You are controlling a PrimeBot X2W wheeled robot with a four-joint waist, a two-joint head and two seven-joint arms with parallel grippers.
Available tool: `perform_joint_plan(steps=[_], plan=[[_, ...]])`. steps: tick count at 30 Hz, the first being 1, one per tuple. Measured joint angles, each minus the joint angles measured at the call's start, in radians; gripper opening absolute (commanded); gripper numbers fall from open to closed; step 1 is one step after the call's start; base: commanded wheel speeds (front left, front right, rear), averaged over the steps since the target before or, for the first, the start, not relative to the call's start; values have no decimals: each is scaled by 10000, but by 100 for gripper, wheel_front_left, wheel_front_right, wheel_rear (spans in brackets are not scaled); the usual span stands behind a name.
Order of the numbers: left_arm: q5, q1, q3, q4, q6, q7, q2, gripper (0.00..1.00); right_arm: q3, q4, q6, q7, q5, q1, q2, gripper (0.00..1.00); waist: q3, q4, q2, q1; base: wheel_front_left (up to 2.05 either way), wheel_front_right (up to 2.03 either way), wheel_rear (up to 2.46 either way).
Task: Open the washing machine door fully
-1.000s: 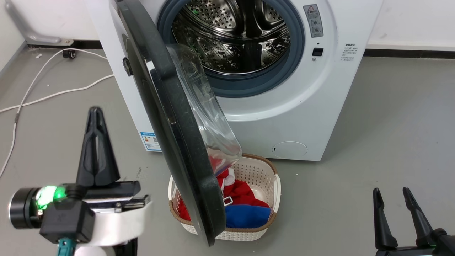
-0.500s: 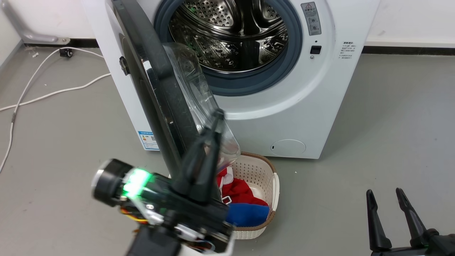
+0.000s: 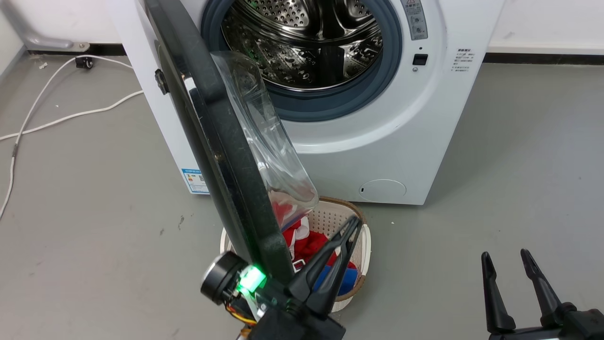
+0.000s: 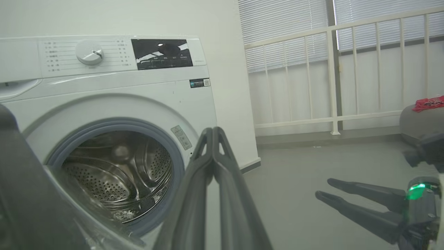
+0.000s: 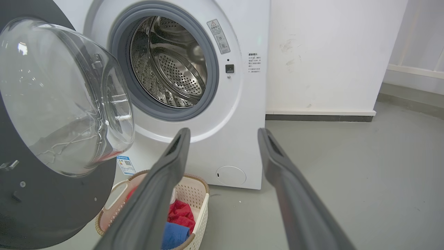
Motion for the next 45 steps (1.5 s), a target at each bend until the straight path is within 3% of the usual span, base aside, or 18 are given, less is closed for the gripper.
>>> perform_joint_plan(steps=[16,26,39,45], plan=[[-504,694,322,2004,280,2,389,0,31,163,0,2,-73,-186,0,100,286,170,0,0,0,0,0],[-725,913,842,2385,602,-13,401,0,19,295,0,2,-100,-207,0,100,239,434,0,0,0,0,0],[-1160,1847,2535,2136,1478,-25,796,0,17,368,0,0,-65,-62,4,100,81,1021,0,0,0,0,0],[-1383,2005,3350,2084,1657,-25,918,0,23,378,0,0,-69,-66,2,100,147,1245,0,0,0,0,0]])
